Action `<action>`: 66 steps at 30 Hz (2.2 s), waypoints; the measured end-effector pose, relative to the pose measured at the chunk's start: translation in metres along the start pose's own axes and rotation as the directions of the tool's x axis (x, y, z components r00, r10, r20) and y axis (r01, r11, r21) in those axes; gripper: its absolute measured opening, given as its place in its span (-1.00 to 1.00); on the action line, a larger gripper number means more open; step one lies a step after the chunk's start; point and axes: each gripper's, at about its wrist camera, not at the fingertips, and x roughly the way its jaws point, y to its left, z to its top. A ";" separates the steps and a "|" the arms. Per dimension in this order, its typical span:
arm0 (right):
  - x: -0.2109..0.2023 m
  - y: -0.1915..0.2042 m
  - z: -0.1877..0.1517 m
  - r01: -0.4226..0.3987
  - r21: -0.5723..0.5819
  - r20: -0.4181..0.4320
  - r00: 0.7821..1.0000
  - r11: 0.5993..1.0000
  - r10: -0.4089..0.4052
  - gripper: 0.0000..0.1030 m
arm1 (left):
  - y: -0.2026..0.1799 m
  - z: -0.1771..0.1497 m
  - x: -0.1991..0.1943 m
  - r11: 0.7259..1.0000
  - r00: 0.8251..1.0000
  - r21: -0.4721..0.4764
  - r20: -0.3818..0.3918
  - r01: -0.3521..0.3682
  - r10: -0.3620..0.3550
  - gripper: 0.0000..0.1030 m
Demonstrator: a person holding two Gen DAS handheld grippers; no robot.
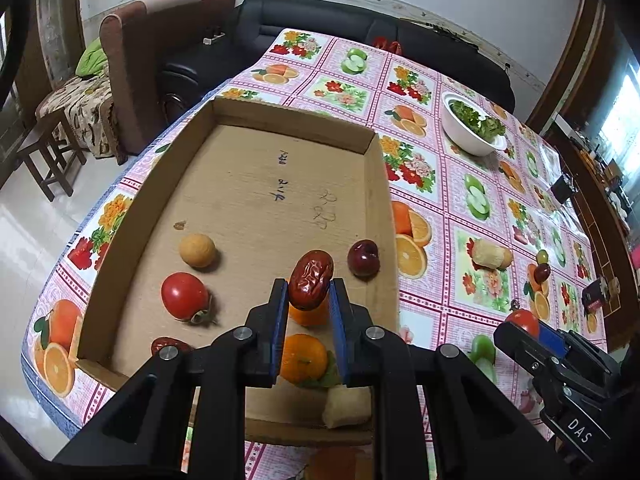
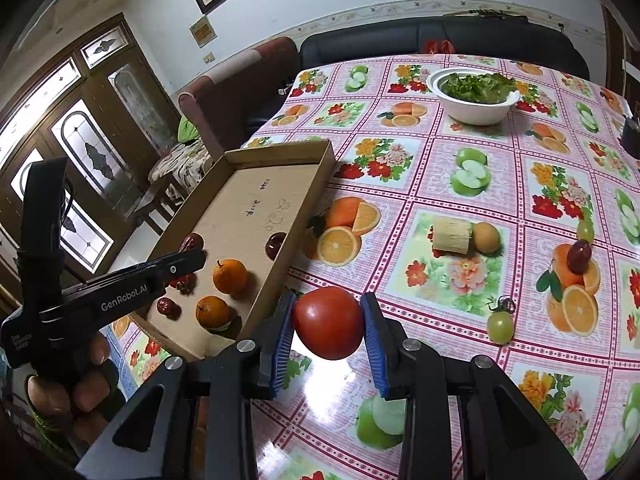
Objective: Organize fruits
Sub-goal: 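Carry the date and the tomato over the cardboard box with both tools, then open the left tool to drop the date while the right tool releases the tomato, then withdraw both open tools from the box toward the remaining fruit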
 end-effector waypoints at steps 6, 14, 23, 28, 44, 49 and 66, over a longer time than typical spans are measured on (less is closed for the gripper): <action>0.010 0.008 0.004 -0.007 -0.013 -0.017 1.000 1.000 0.007 -0.35 | 0.008 0.003 0.003 1.000 1.000 -0.006 -0.003 -0.014 0.014 -0.65; 0.040 0.040 0.035 -0.065 -0.061 -0.031 0.998 0.996 0.063 -0.36 | 0.045 0.029 0.010 0.994 0.995 -0.042 0.010 -0.100 0.100 -0.65; 0.123 0.077 0.071 -0.047 -0.119 -0.118 0.993 0.992 0.033 -0.36 | 0.067 0.060 0.055 0.980 0.982 -0.076 -0.060 -0.185 0.180 -0.65; 0.154 0.085 0.074 -0.028 -0.152 -0.169 0.986 0.988 0.002 -0.36 | 0.071 0.065 0.077 0.972 0.971 -0.074 -0.108 -0.222 0.214 -0.64; 0.139 0.078 0.077 -0.041 -0.156 -0.134 0.991 0.987 0.020 0.07 | 0.077 0.061 0.054 0.975 0.982 -0.139 -0.104 -0.173 0.160 -0.20; 0.086 0.054 0.074 -0.116 -0.022 -0.029 0.993 0.993 0.115 0.45 | 0.063 0.053 0.026 0.982 0.993 -0.155 -0.065 -0.107 0.097 -0.20; -0.072 -0.104 0.011 -0.146 0.412 0.280 0.960 0.899 0.027 0.79 | -0.082 -0.007 0.014 0.989 0.982 0.074 -0.154 0.125 -0.113 -0.20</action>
